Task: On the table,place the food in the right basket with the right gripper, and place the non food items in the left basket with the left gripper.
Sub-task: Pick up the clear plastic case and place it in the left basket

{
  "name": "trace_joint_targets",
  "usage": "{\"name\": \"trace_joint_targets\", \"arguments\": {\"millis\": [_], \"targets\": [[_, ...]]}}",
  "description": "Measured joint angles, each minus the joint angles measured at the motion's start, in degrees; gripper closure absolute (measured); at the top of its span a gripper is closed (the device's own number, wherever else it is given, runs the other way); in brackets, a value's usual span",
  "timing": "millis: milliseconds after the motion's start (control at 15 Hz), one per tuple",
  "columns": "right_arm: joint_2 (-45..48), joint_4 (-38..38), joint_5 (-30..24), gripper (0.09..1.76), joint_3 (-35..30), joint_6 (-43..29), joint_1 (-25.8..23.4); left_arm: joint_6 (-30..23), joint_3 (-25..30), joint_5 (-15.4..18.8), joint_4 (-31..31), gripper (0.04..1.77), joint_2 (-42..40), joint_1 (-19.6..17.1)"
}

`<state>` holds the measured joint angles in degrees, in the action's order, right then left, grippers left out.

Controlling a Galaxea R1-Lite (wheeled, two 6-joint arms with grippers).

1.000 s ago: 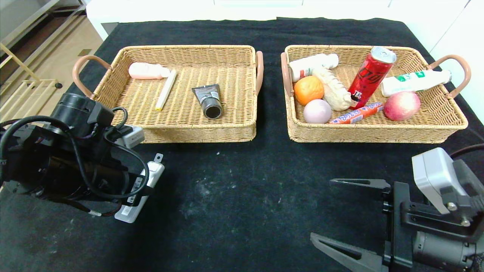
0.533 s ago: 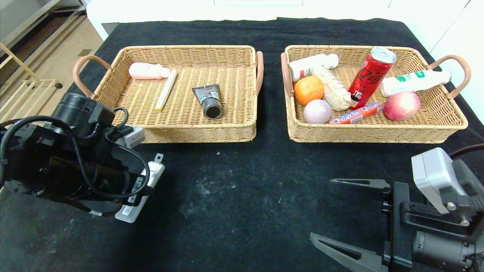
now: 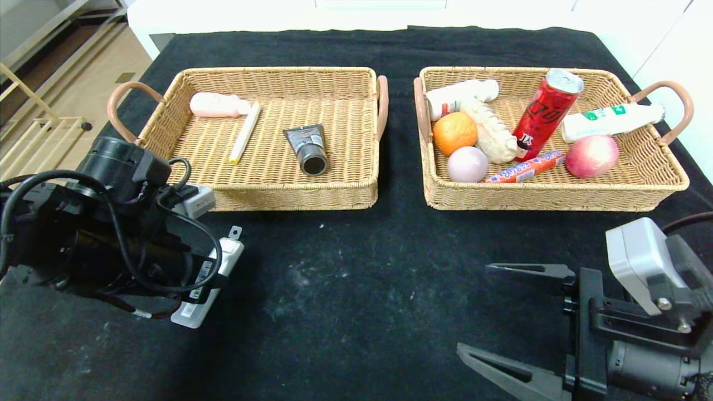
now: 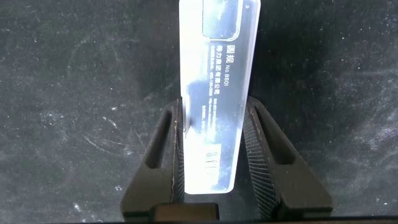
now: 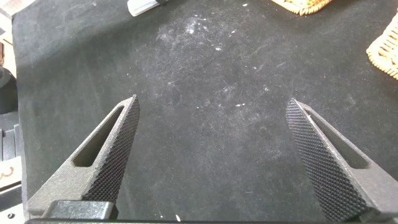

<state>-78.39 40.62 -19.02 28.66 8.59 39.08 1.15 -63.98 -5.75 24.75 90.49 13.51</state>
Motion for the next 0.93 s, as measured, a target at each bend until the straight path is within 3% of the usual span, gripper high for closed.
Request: {"name": "trace_joint_targets", "arguments": {"millis": [600,933], "targets": [[0.0,0.0,0.0,0.14,0.0,0.0,0.0,-0.4,-0.9,0.2,0.2,1.15,-6.0,2.8],[-0.1,-0.1,0.0,0.14,0.0,0.0,0.3,-1.4,-7.4,1.0,-0.3,1.15,-7.9,2.9]]}}
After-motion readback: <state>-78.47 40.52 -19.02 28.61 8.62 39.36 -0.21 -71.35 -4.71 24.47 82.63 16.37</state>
